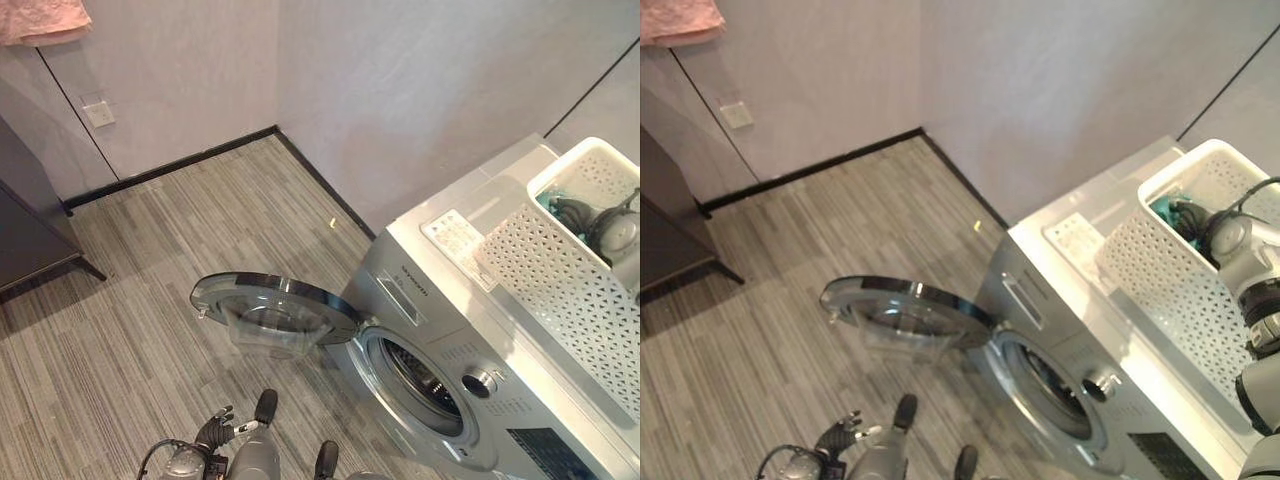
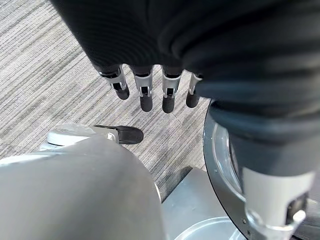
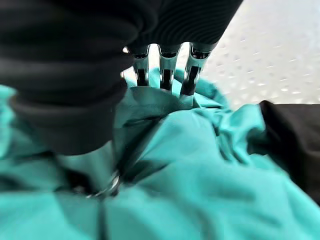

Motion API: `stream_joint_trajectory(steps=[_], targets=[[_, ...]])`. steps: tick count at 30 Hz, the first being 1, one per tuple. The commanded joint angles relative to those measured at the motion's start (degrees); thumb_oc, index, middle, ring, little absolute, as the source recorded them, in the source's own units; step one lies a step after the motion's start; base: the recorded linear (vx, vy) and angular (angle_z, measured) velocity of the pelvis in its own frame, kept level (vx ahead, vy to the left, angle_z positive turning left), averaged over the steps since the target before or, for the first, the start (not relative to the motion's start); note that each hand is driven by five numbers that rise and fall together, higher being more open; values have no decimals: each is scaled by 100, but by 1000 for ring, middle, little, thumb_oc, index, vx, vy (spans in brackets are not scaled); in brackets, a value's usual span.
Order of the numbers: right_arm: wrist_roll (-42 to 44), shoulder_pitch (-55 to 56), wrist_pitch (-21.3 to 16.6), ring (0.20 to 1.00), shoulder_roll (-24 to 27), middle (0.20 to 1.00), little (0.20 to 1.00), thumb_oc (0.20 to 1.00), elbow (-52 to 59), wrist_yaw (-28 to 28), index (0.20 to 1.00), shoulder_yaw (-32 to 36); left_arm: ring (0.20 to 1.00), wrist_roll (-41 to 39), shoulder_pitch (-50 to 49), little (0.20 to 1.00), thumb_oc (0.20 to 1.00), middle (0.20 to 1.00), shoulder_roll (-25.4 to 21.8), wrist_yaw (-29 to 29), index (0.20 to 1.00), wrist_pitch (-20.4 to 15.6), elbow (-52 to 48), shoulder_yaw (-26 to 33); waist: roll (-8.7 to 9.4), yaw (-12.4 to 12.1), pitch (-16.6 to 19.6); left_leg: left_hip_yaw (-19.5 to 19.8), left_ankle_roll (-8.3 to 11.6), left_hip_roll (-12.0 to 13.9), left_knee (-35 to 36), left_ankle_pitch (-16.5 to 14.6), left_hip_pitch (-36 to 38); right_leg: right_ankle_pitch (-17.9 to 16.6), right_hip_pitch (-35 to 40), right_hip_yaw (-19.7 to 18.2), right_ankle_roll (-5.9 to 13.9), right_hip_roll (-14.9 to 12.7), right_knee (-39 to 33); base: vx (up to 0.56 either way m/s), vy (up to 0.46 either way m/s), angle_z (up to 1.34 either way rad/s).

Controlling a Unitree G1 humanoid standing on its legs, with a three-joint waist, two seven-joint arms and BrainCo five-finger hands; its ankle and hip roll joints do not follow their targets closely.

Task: Grab the laundry basket,head to the washer,open it,put in the laundry and shut it.

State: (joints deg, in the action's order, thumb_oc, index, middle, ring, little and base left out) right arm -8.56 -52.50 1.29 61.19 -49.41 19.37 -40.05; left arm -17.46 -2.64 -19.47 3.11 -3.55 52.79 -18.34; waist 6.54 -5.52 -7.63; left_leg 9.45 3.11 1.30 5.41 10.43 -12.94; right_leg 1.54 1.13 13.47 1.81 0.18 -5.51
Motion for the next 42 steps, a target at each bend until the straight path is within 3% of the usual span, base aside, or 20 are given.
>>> stream_joint_trajectory(steps=[1,13,21,26,29,31,33,42], targets=[[196,582,-62,200,-501,200,200,200,-22,396,200,-747,1000,79,313,1000,1000,1000,180,94,1000,-151,38,-250,-121,-256,-306,37,68,441,-41,-1017,761,62,-258,4,386,-567,233,0,0,0],[276,632,-45,200,-444,200,200,200,-262,50,200,-250,1000,22,280,1000,1000,1000,213,8,1000,-149,105,-147,-113,-213,-212,40,65,432,-41,-1062,873,80,-162,48,392,-588,250,0,0,0],[869,381,-1,200,-372,200,200,200,-544,-853,200,835,1000,-65,171,1000,1000,1000,235,-121,1000,-160,146,39,-117,-121,-58,-35,45,419,-41,-1131,1004,82,-74,-26,394,-597,270,0,0,0],[1601,194,-117,200,-115,200,200,200,176,-1533,200,1638,1000,-75,165,1000,1000,1000,275,-190,1000,-165,247,178,-138,25,79,-98,36,415,-41,-1206,1133,104,11,-90,396,-614,299,-6,10,-1],[1599,208,-114,200,-114,200,200,200,184,-1534,200,1650,1000,-75,165,1000,1000,1000,272,-190,1000,-165,248,175,-136,18,75,-101,36,416,-41,-1207,1139,104,16,-92,396,-614,298,-4,8,-3],[2166,280,-239,200,-30,200,200,200,762,-1931,200,2255,1000,-148,142,1000,1000,1000,308,-225,1000,-178,244,249,-175,113,174,-164,20,401,-41,-1247,1236,111,58,-175,392,-626,320,-23,41,-5],[2416,278,-306,200,6,200,200,200,1058,-2123,200,2443,1000,-154,139,1000,1000,1000,305,-256,1000,-179,257,263,-189,170,234,-201,19,395,-41,-1273,1298,103,90,-217,394,-636,301,-22,19,-10],[2029,568,-402,200,-154,200,200,200,2378,-2782,200,3133,1000,-86,125,1000,1000,1000,415,-392,1000,-167,290,375,-287,291,367,-353,-24,382,-41,-1336,1446,64,126,-409,404,-651,296,-17,14,-8]])
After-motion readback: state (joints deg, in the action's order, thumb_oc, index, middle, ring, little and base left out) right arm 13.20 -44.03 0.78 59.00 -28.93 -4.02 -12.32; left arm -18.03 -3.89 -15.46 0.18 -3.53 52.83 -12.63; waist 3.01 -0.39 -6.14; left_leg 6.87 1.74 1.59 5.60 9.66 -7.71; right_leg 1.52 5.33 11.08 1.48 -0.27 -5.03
